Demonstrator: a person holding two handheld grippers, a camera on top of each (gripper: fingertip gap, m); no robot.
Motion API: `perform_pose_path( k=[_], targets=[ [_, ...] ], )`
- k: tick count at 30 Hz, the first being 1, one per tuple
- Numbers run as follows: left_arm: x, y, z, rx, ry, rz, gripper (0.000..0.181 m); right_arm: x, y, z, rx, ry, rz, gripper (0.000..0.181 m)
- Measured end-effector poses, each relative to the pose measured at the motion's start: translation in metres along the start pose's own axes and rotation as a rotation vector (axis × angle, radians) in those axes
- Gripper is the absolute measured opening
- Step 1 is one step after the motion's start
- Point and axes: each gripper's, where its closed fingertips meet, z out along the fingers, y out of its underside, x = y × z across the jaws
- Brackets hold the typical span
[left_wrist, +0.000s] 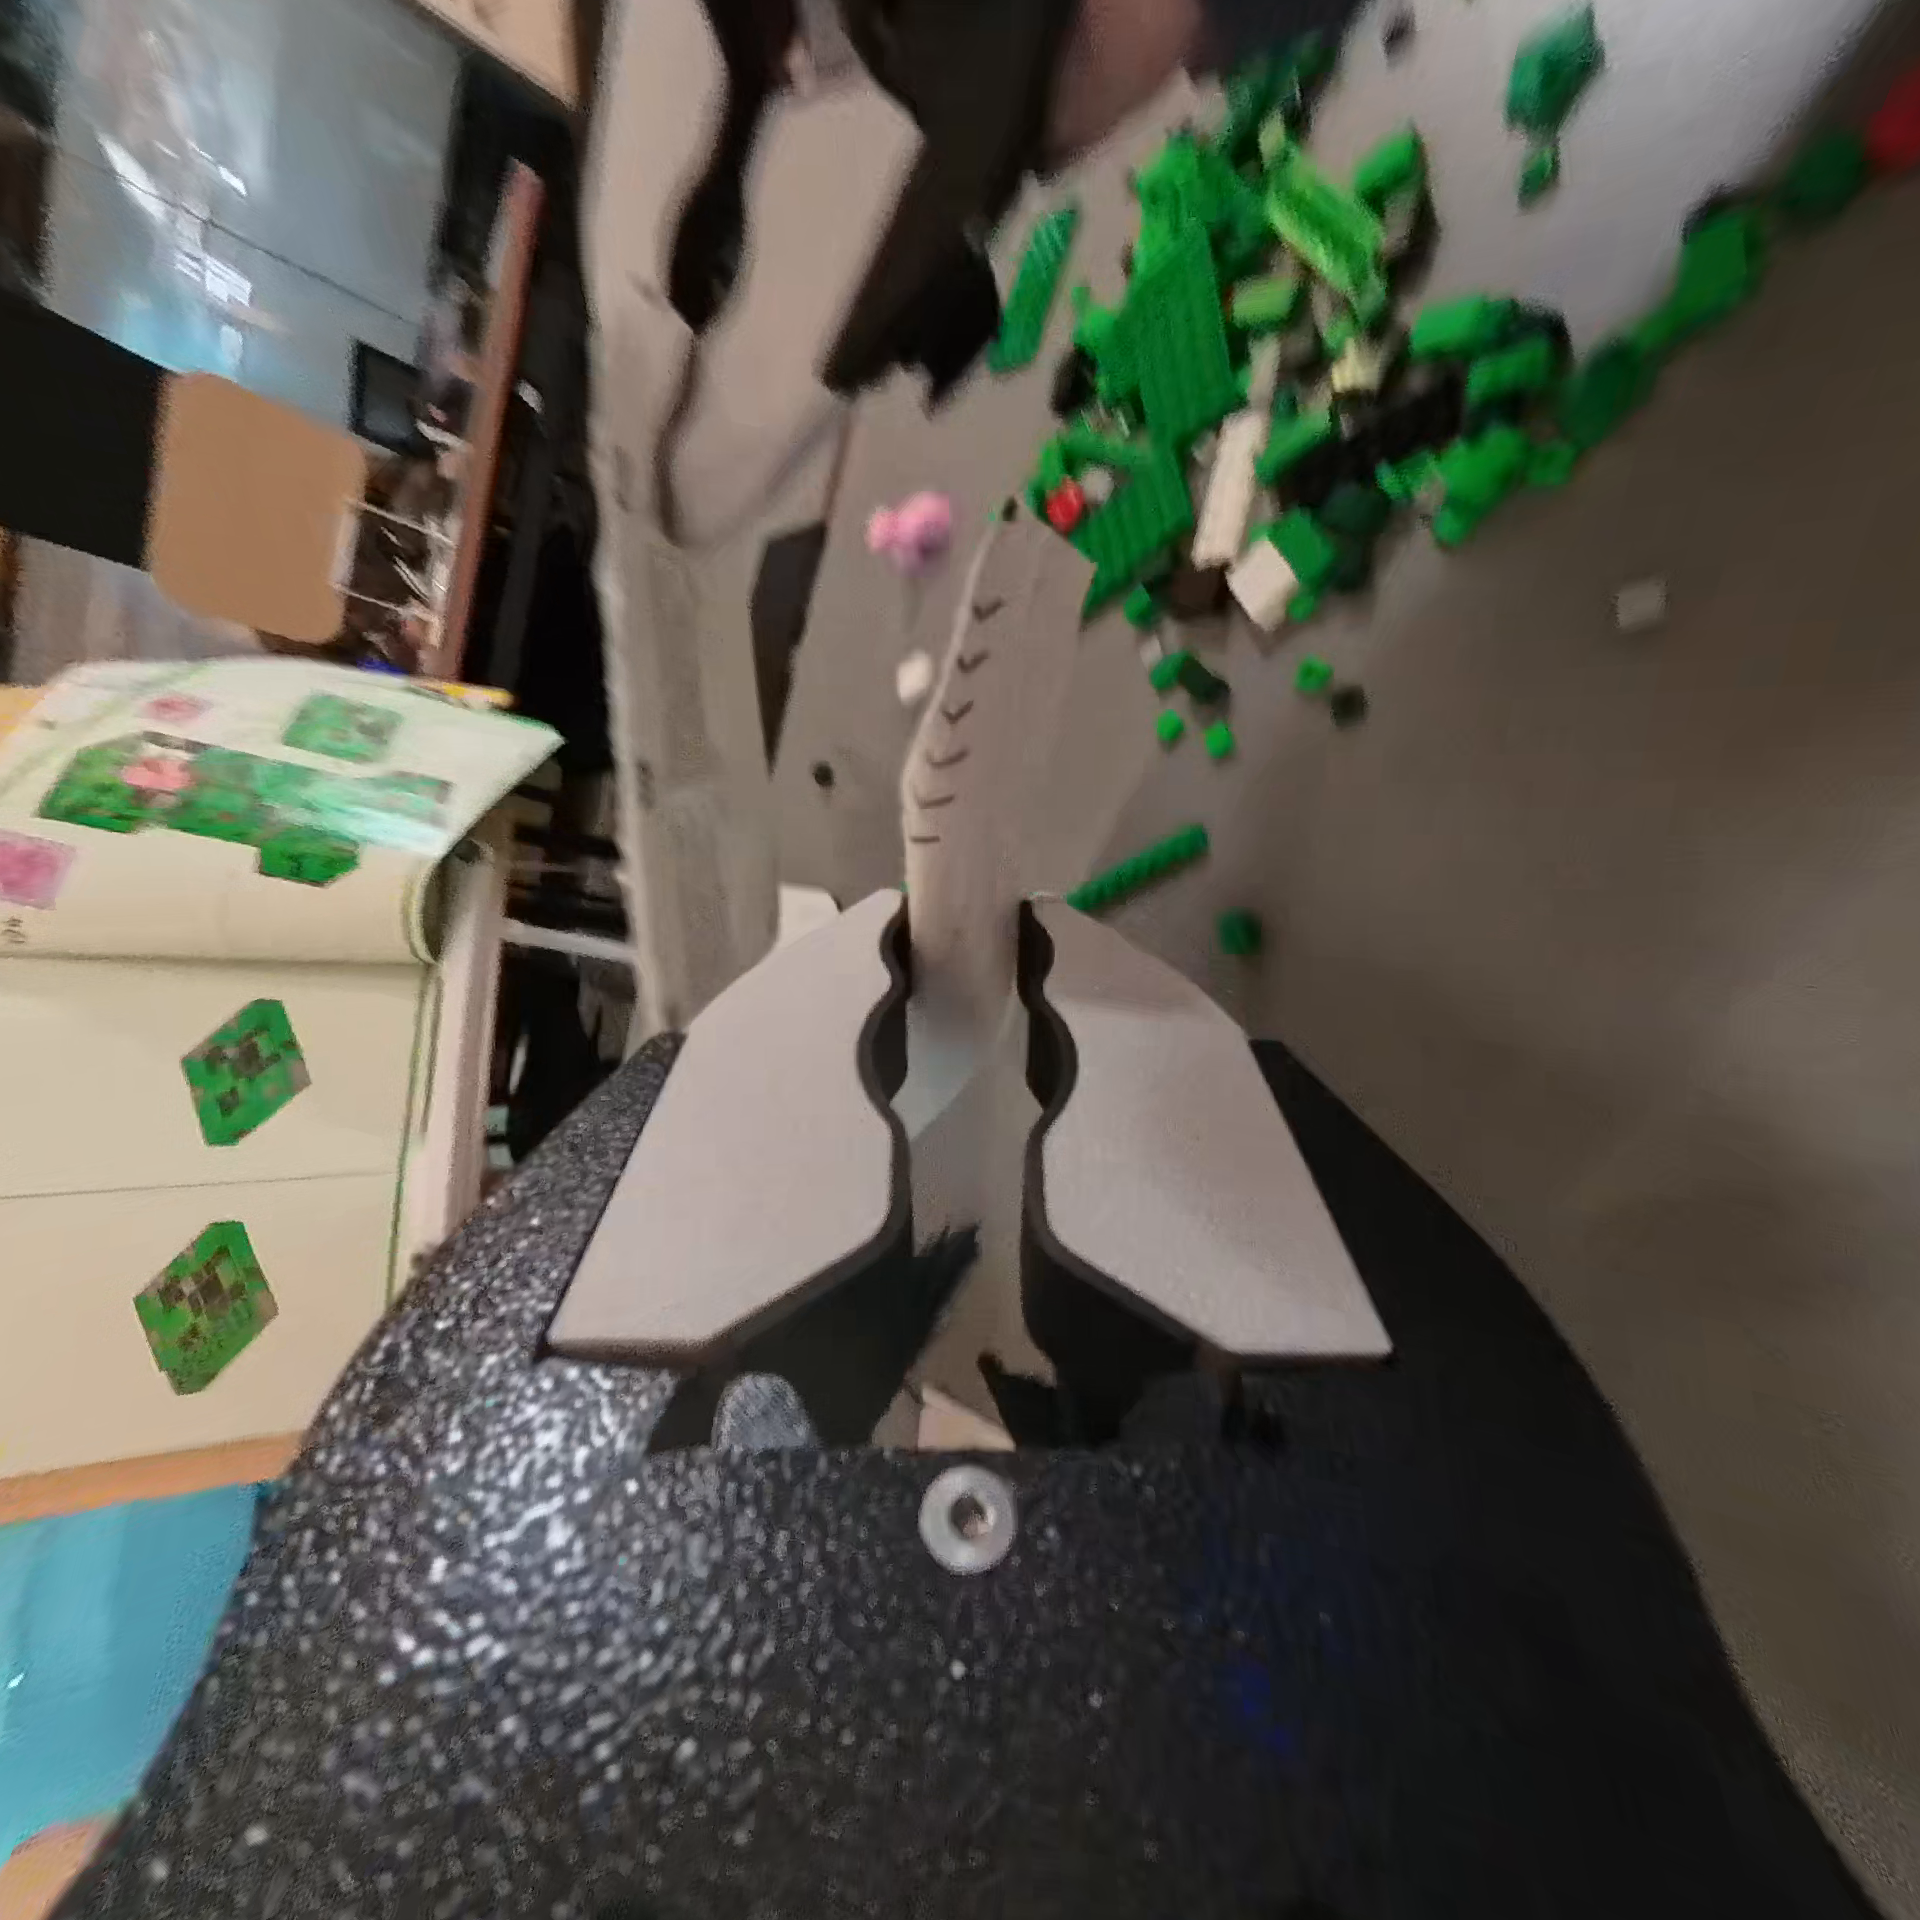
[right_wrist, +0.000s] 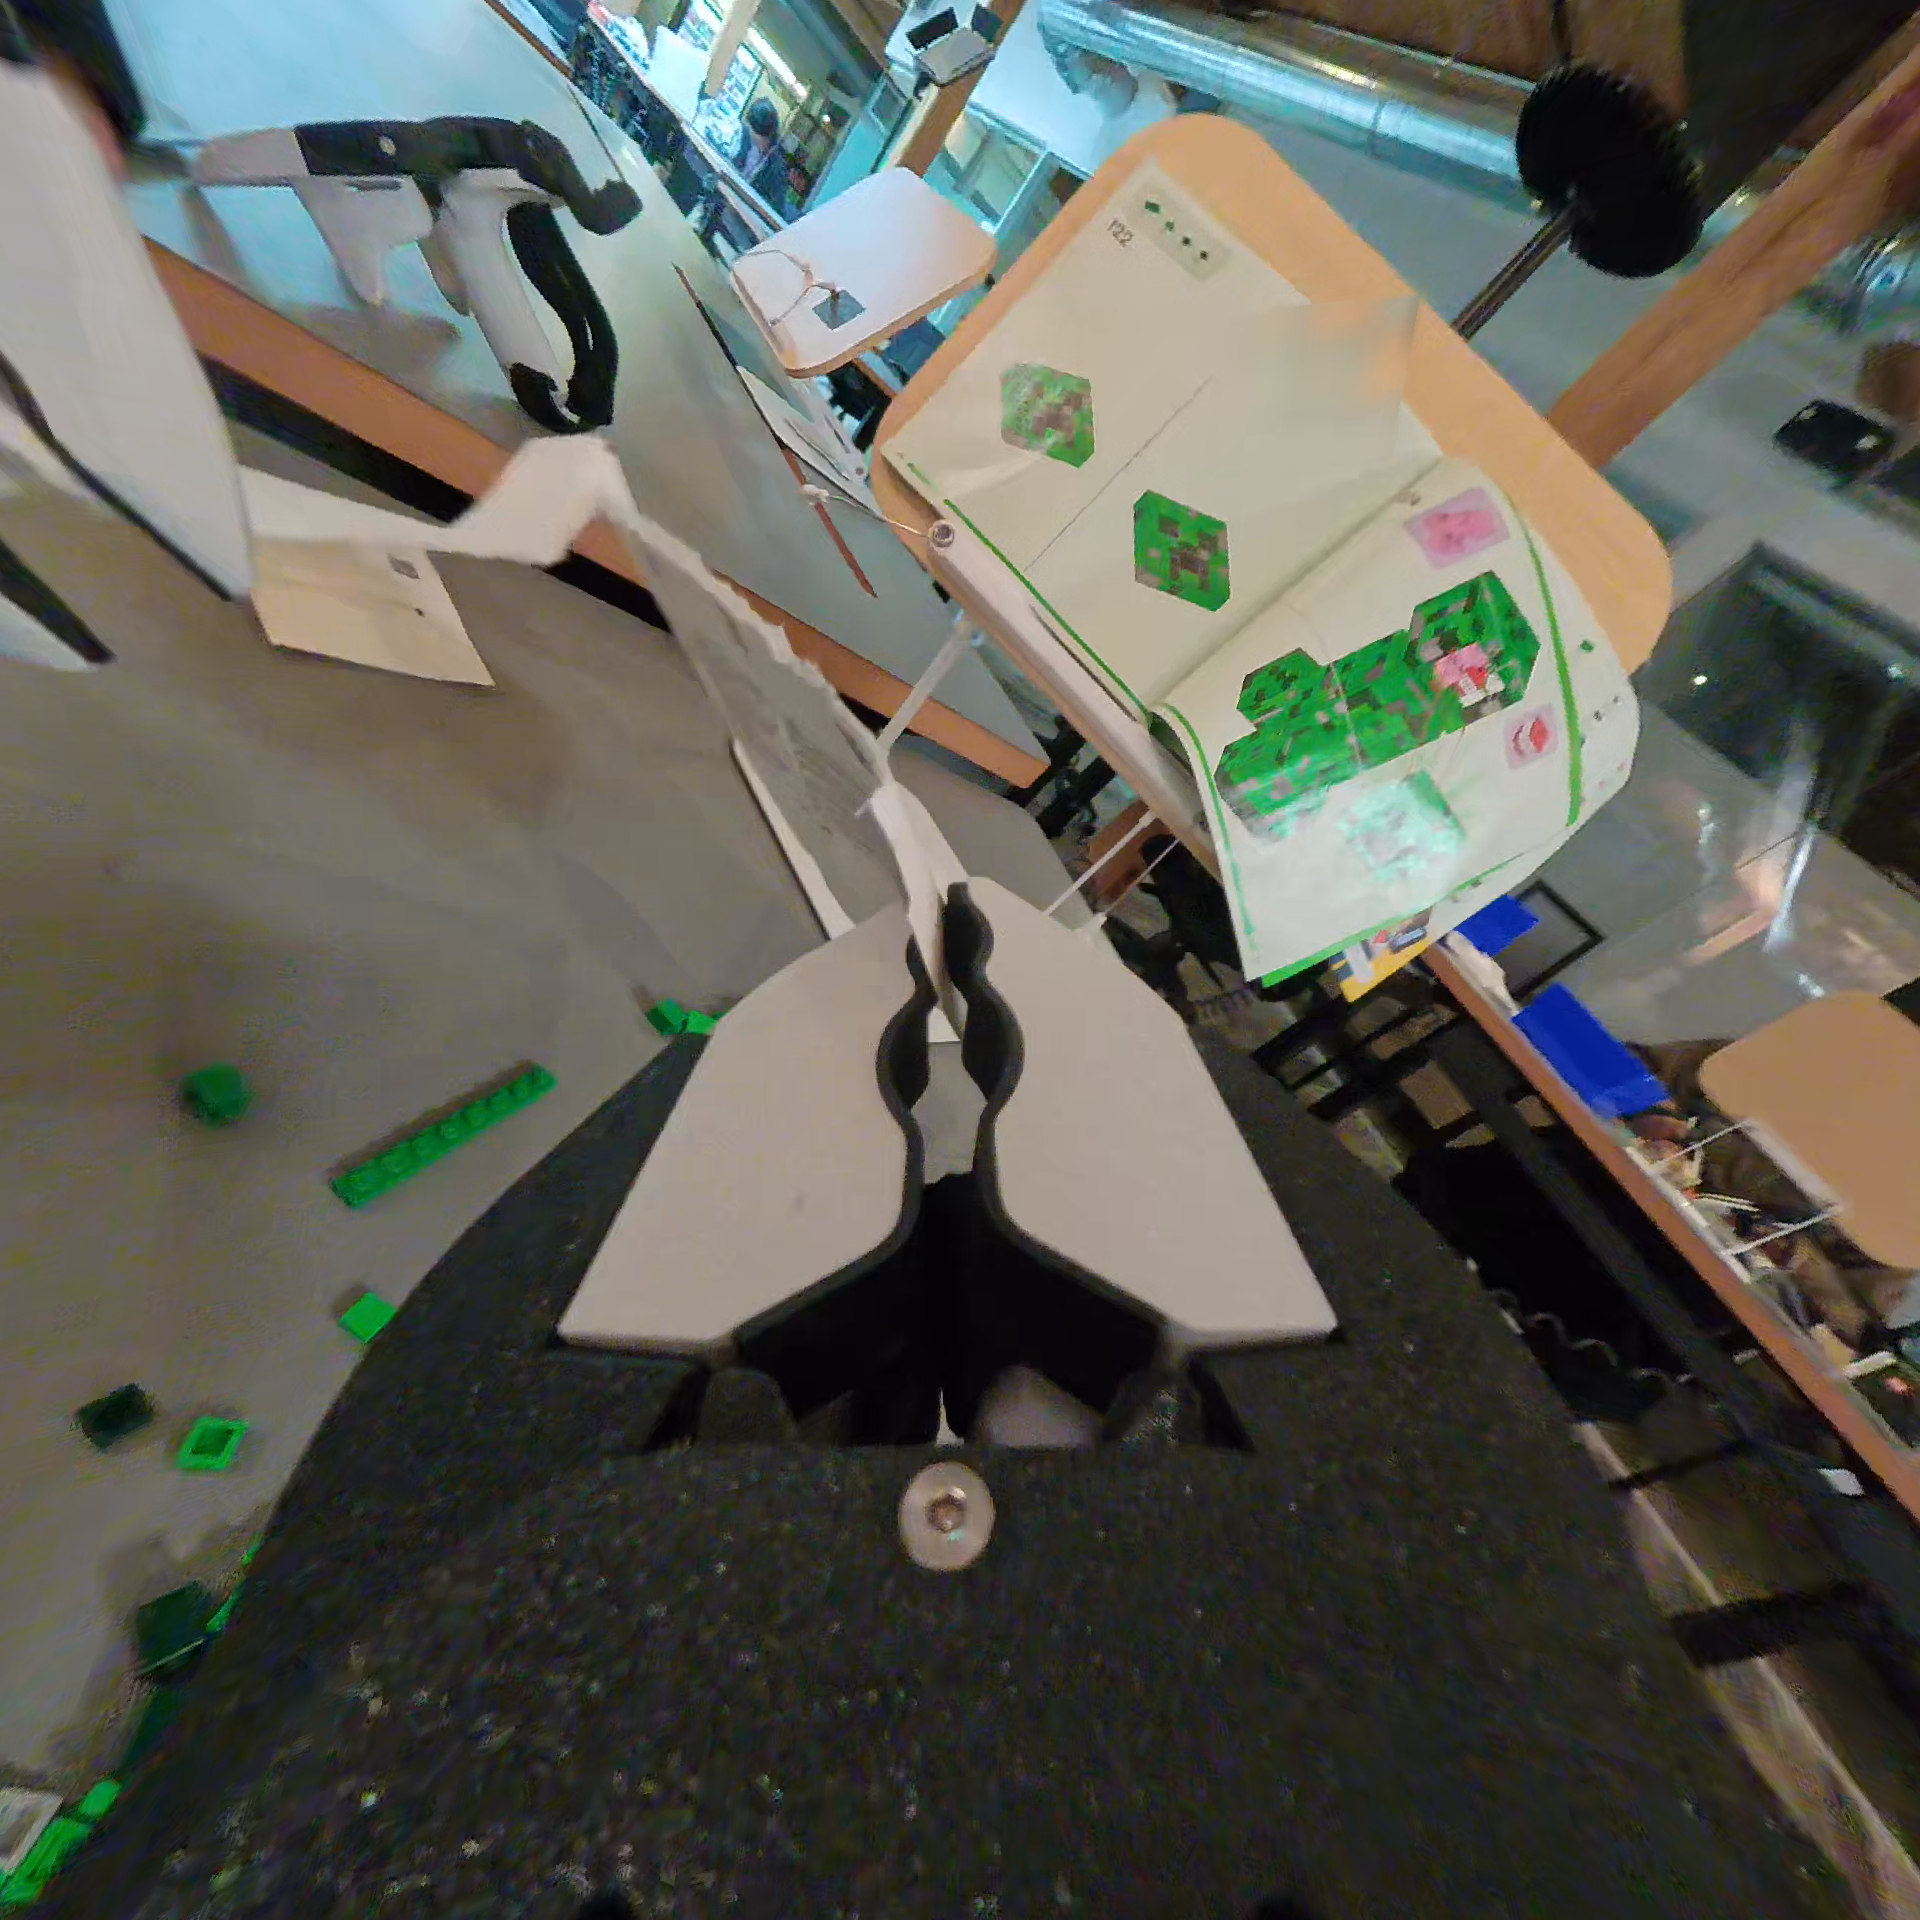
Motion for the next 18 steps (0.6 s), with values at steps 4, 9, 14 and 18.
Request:
perform_pose_path(
  k=[4, 9, 14, 18],
  targets=[
    [0.013, 0.047, 0.004, -0.236, 0.056, 0.096, 0.022, -0.007, 0.002, 0.001, -0.005, -0.066, 0.035, 0.000],
    [0.023, 0.087, 0.009, -0.390, 0.107, -0.060, 0.023, -0.018, 0.000, 0.004, 0.000, -0.116, 0.040, 0.000],
    [0.006, 0.089, 0.008, -0.315, -0.014, -0.156, 0.005, -0.015, 0.001, 0.003, -0.006, -0.109, 0.060, 0.000],
    [-0.013, 0.091, -0.002, -0.299, -0.141, -0.096, 0.000, -0.004, 0.006, 0.000, -0.011, -0.100, 0.104, 0.000]
  ],
)
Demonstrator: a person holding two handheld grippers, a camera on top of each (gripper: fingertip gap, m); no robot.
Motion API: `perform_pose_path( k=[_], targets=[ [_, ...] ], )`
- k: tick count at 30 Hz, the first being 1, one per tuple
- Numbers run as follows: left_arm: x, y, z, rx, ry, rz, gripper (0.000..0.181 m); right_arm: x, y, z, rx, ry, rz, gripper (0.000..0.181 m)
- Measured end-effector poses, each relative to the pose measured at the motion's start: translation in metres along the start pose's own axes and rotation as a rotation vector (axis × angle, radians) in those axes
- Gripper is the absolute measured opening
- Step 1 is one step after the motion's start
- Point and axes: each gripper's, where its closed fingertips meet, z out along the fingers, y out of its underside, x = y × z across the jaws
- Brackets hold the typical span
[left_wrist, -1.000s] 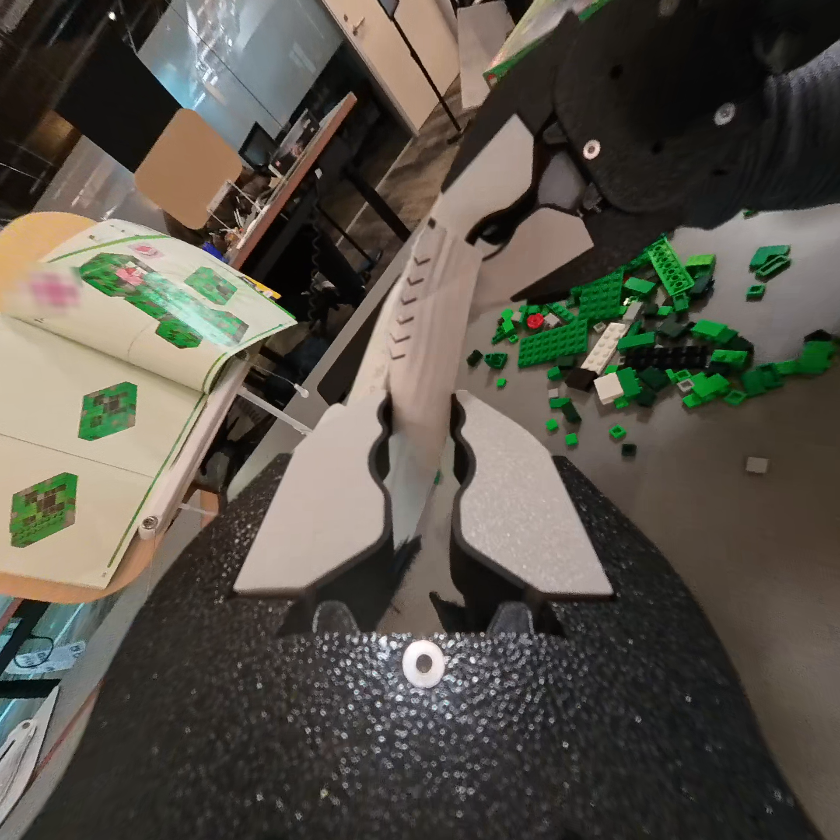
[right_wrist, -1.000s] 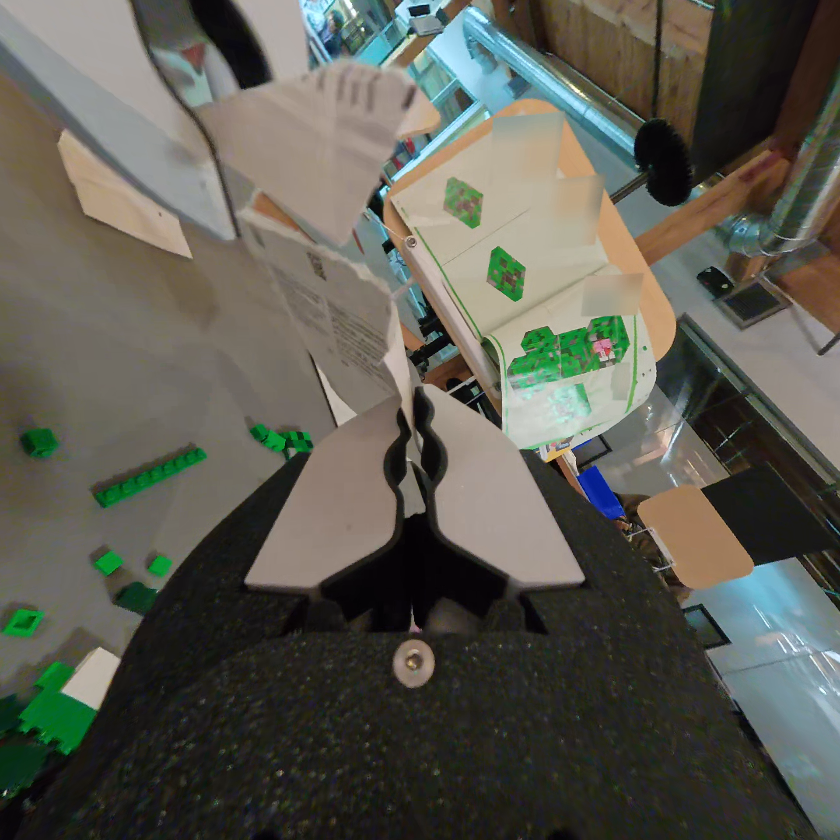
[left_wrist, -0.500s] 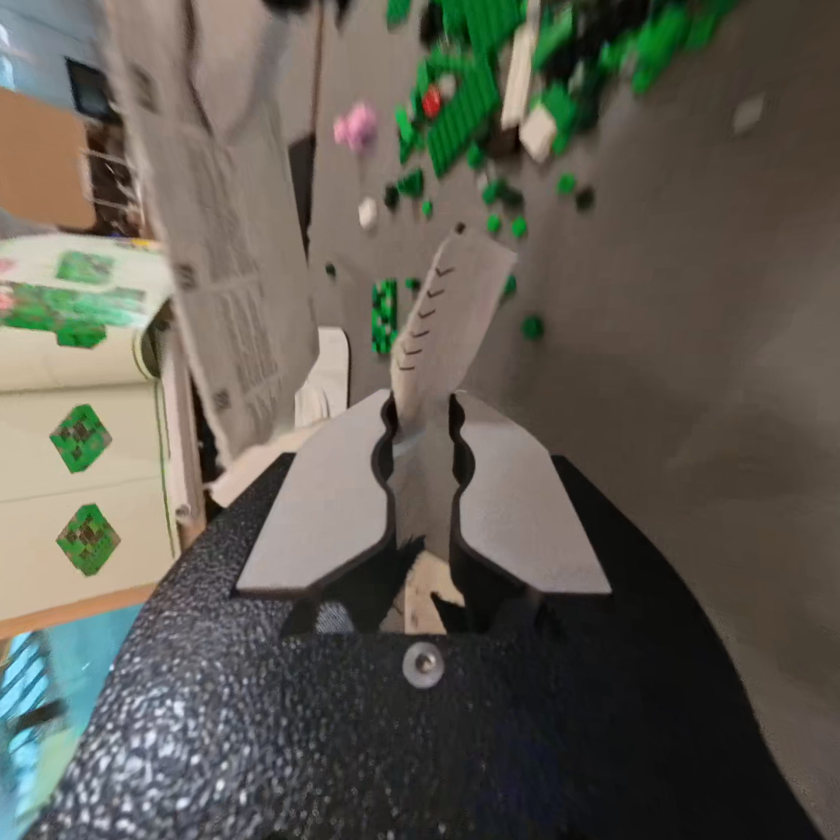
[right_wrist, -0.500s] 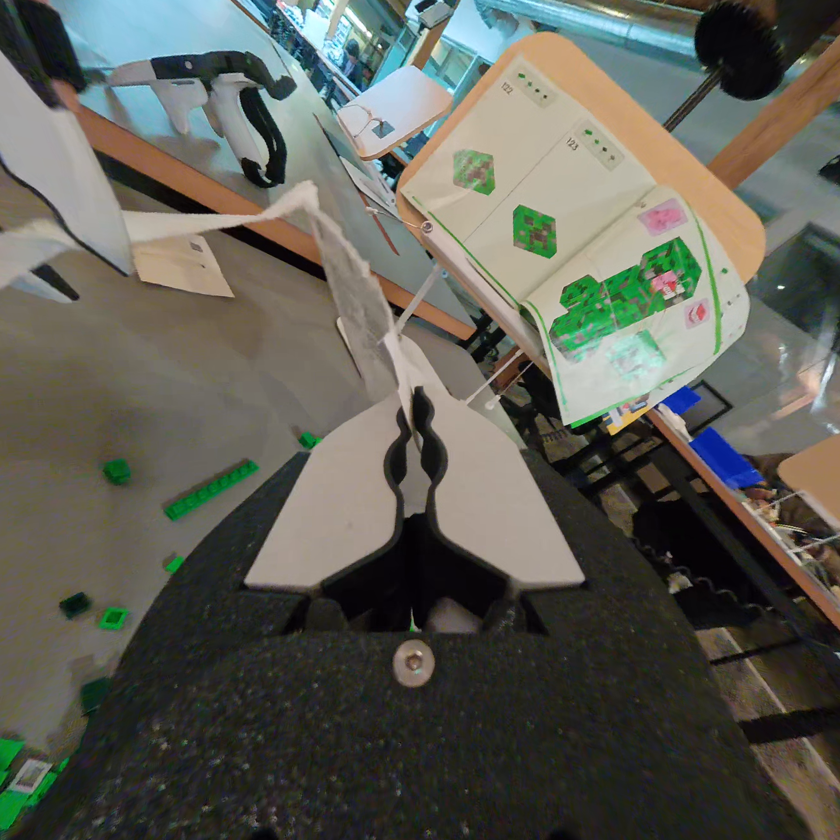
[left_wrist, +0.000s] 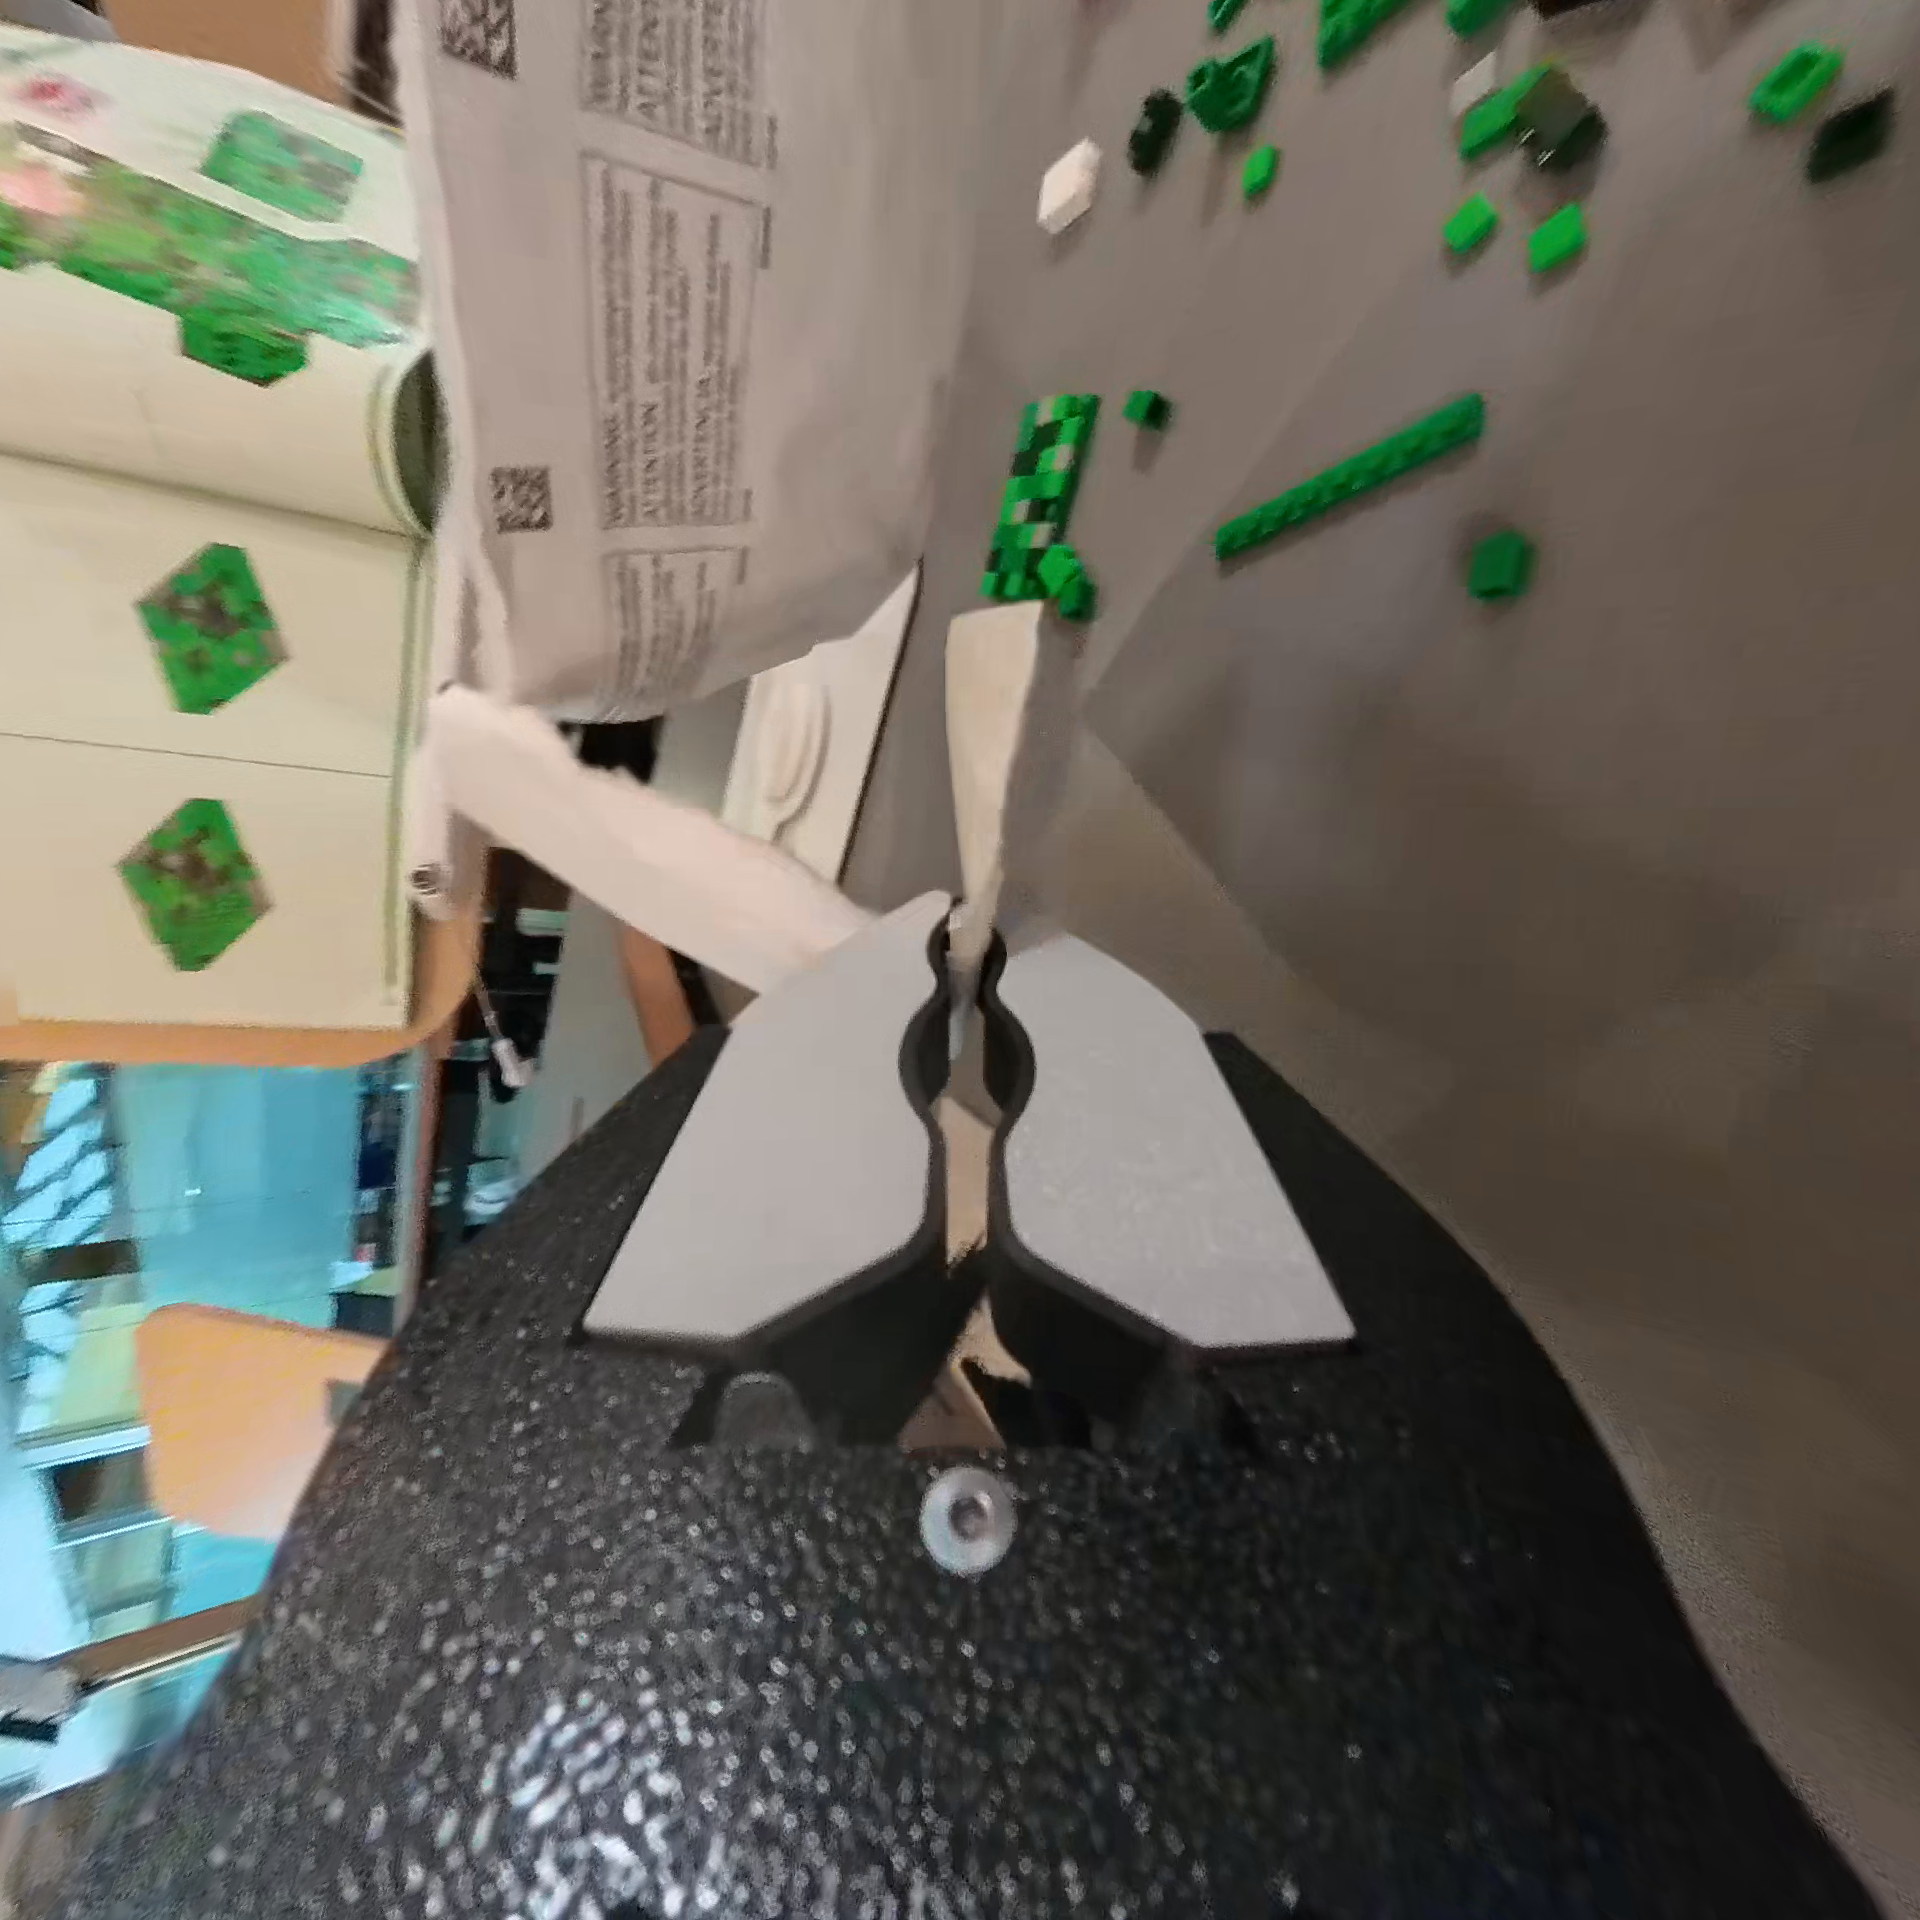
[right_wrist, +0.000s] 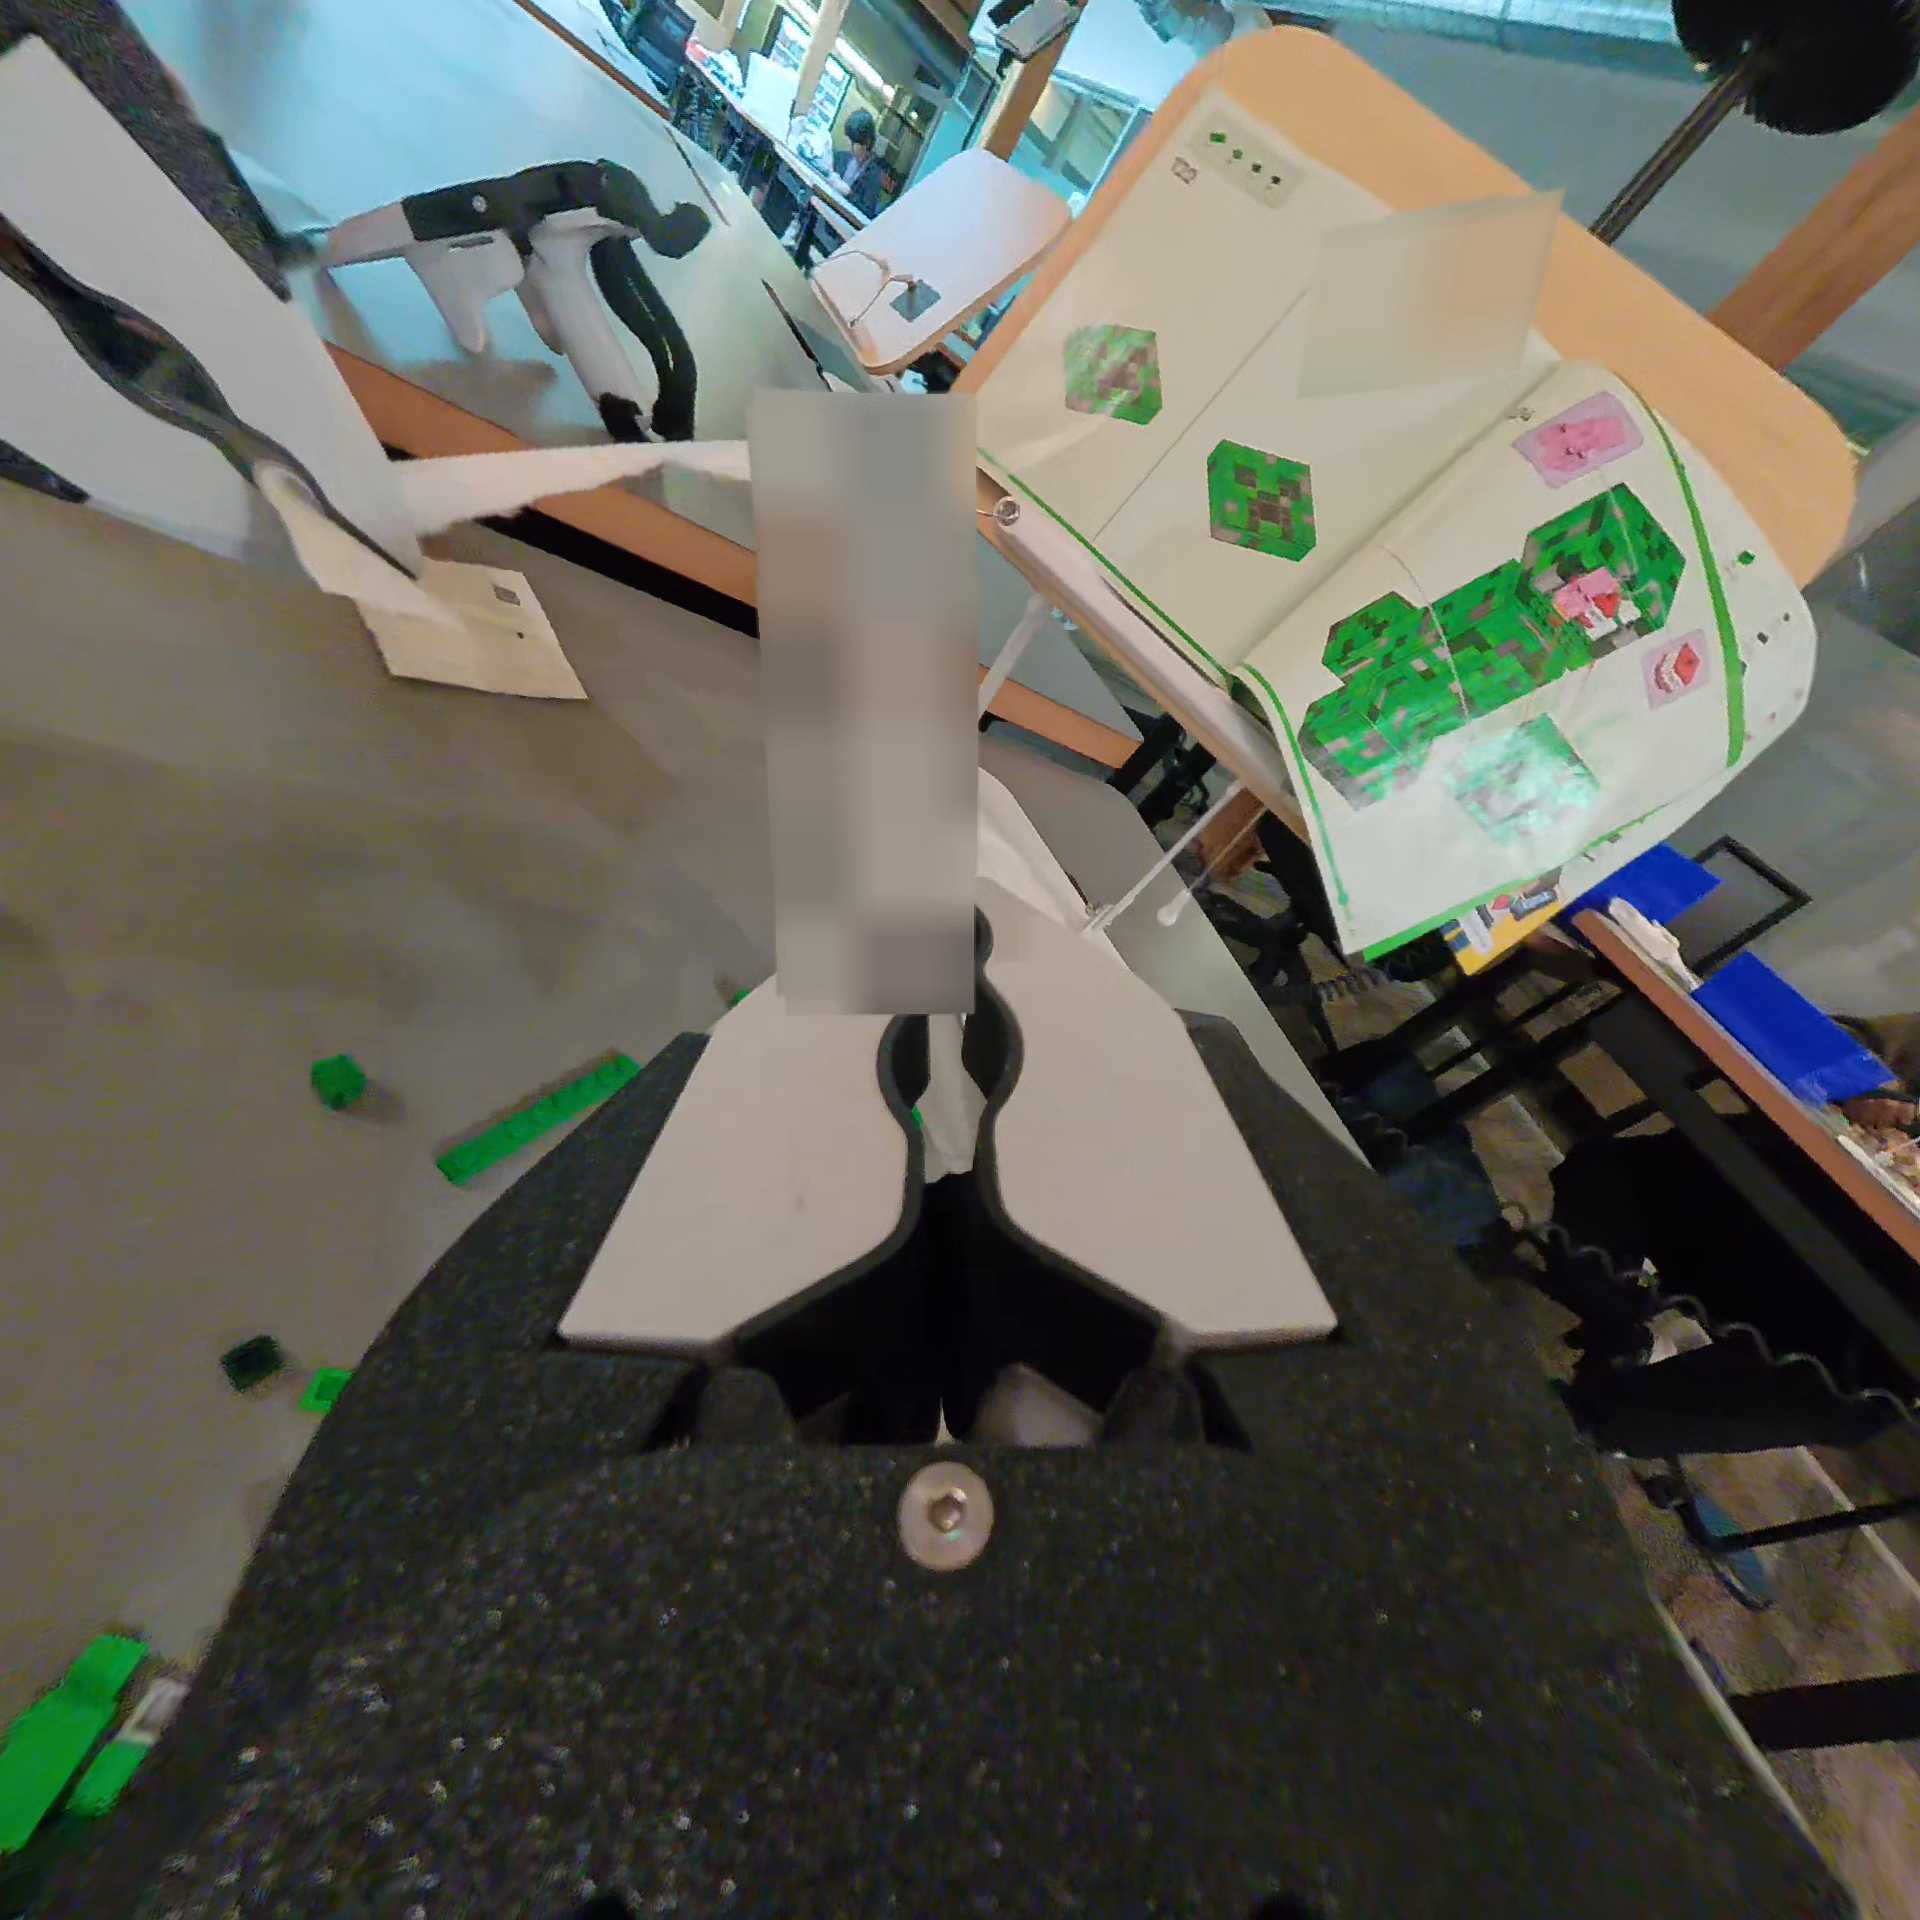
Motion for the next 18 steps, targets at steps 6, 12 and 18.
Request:
perform_pose_path(
  k=[6, 12, 18],
  targets=[
    [-0.011, 0.000, -0.011, 0.065, -0.081, 0.064, 0.000, 0.013, 0.005, -0.010, 0.003, -0.028, 0.069, 0.001],
    [-0.003, -0.001, -0.009, 0.093, -0.020, 0.002, 0.007, 0.016, 0.008, -0.015, -0.009, -0.050, 0.078, 0.001],
    [0.030, 0.009, 0.000, -0.003, 0.192, -0.030, 0.023, 0.013, 0.006, -0.011, -0.047, -0.019, 0.033, 0.001]
  ],
)
